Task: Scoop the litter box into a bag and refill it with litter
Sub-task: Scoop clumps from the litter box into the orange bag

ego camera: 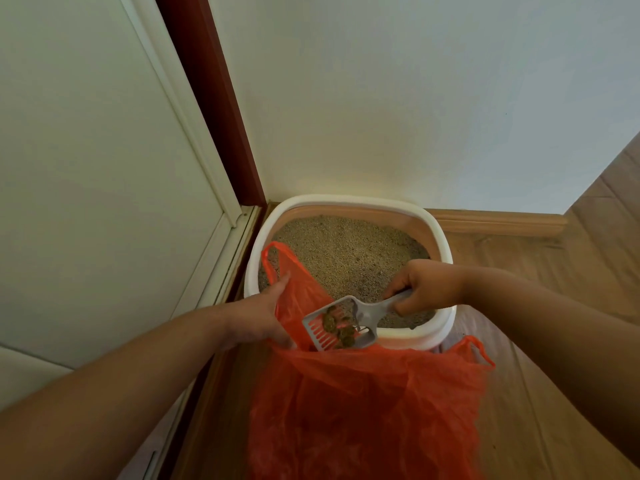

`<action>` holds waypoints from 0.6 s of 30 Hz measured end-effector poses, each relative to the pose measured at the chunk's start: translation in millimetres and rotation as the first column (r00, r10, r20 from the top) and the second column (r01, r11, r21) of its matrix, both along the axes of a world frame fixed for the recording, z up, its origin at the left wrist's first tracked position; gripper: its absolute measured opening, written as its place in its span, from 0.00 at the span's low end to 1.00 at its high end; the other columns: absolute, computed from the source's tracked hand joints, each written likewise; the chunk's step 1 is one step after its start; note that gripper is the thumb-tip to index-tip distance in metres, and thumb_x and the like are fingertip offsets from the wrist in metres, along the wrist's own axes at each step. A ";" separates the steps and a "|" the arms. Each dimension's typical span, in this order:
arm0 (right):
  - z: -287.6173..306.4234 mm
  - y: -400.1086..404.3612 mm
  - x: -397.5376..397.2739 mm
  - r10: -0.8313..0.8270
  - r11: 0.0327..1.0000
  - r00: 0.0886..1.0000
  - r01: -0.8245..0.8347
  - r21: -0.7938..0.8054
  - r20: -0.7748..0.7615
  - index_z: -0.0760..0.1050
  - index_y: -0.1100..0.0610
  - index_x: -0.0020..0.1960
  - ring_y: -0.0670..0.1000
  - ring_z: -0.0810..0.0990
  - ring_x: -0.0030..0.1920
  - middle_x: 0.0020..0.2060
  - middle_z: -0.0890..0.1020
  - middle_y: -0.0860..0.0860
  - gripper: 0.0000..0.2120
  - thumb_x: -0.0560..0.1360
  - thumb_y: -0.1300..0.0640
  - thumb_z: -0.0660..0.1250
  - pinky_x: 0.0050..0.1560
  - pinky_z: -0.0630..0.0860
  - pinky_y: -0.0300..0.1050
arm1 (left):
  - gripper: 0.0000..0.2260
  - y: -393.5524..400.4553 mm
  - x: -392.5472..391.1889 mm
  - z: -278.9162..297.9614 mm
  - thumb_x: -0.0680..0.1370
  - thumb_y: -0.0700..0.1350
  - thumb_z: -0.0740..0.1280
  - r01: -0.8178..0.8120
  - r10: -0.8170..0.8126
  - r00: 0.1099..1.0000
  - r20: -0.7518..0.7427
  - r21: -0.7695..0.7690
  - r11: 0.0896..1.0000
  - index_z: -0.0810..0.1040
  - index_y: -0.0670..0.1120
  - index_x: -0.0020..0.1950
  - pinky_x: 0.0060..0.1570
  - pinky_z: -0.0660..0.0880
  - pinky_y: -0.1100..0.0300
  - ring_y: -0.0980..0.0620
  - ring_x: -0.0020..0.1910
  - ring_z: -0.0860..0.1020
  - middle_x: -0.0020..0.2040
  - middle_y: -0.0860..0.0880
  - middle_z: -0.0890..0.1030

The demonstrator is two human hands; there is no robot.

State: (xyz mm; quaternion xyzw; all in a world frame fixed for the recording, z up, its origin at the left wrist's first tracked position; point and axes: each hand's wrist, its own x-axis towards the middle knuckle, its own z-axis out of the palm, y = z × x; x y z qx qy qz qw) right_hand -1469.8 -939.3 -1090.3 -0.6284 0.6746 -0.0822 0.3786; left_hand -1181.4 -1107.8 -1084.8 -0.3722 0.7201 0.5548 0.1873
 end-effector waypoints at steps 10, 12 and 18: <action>30.6 -16.4 29.9 0.234 0.966 0.958 -0.210 0.154 -0.164 0.85 0.50 0.56 0.32 0.76 0.30 0.26 0.77 0.29 0.12 0.75 0.58 0.70 0.31 0.68 0.25 | 0.60 0.3 -3.0 6.1 0.70 0.30 0.76 -0.074 0.068 0.991 -0.111 -0.048 0.996 0.36 0.61 0.82 0.44 0.80 0.65 0.51 0.61 0.71 0.81 0.46 0.58; 36.9 -20.4 35.4 0.276 0.952 0.939 -0.238 0.191 -0.203 0.85 0.49 0.58 0.32 0.77 0.31 0.28 0.78 0.28 0.13 0.76 0.56 0.69 0.32 0.69 0.26 | 0.60 -0.1 -4.2 7.2 0.70 0.29 0.76 -0.078 0.072 0.990 -0.119 -0.044 0.996 0.37 0.62 0.82 0.44 0.80 0.64 0.51 0.60 0.72 0.81 0.46 0.59; 50.0 -26.9 46.4 0.337 0.937 0.887 -0.283 0.203 -0.316 0.85 0.47 0.59 0.47 0.80 0.43 0.47 0.87 0.45 0.13 0.77 0.48 0.68 0.44 0.75 0.44 | 0.59 0.4 -5.0 8.4 0.70 0.28 0.75 -0.060 0.057 0.989 -0.133 -0.018 0.998 0.41 0.65 0.82 0.49 0.83 0.58 0.52 0.59 0.75 0.80 0.46 0.59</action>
